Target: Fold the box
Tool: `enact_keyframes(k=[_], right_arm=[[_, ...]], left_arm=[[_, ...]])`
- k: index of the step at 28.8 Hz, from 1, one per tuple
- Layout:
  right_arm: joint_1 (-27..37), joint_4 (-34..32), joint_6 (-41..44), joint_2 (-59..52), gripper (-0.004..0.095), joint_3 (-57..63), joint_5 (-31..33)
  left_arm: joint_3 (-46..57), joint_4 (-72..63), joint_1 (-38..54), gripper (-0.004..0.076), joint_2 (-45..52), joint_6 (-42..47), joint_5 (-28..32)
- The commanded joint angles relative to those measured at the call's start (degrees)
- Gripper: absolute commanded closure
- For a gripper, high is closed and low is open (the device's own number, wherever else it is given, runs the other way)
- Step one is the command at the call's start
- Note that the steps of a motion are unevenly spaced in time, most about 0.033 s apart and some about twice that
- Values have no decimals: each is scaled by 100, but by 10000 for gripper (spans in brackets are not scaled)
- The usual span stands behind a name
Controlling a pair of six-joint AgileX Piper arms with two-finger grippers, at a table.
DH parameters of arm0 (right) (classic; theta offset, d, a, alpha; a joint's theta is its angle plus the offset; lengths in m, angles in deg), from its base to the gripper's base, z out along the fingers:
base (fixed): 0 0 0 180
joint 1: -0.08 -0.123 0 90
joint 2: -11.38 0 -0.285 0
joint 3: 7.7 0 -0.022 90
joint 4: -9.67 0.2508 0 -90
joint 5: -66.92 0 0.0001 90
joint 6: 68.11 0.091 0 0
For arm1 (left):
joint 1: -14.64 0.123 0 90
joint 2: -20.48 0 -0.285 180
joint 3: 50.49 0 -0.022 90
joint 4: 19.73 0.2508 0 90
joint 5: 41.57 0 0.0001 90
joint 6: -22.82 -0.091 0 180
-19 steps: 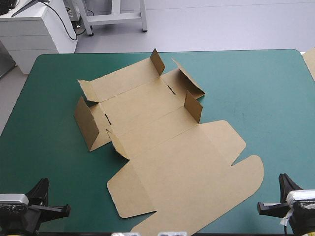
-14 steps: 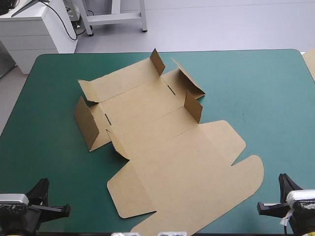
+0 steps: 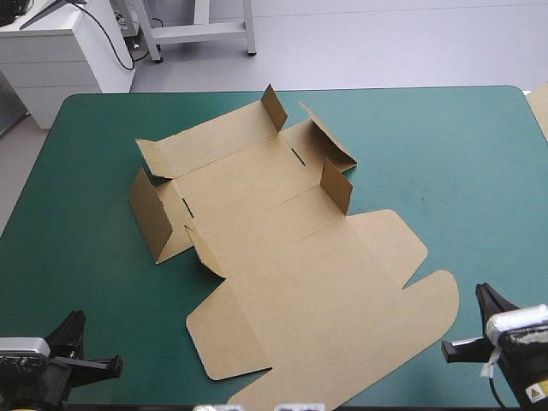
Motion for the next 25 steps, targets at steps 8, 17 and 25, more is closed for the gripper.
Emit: enact_keyframes(k=[8,17,25], right_arm=[[28,1105,-1387,2890,908,-2272,-40],[28,2926,-3093,5168,828,-3863,706],[-450,2980,-3144,6564,478,-4795,1179]], left_arm=[[-119,-56,-4,731,41,15,428],[-119,-44,-4,731,41,40,428],[-119,-44,-4,731,41,30,428]])
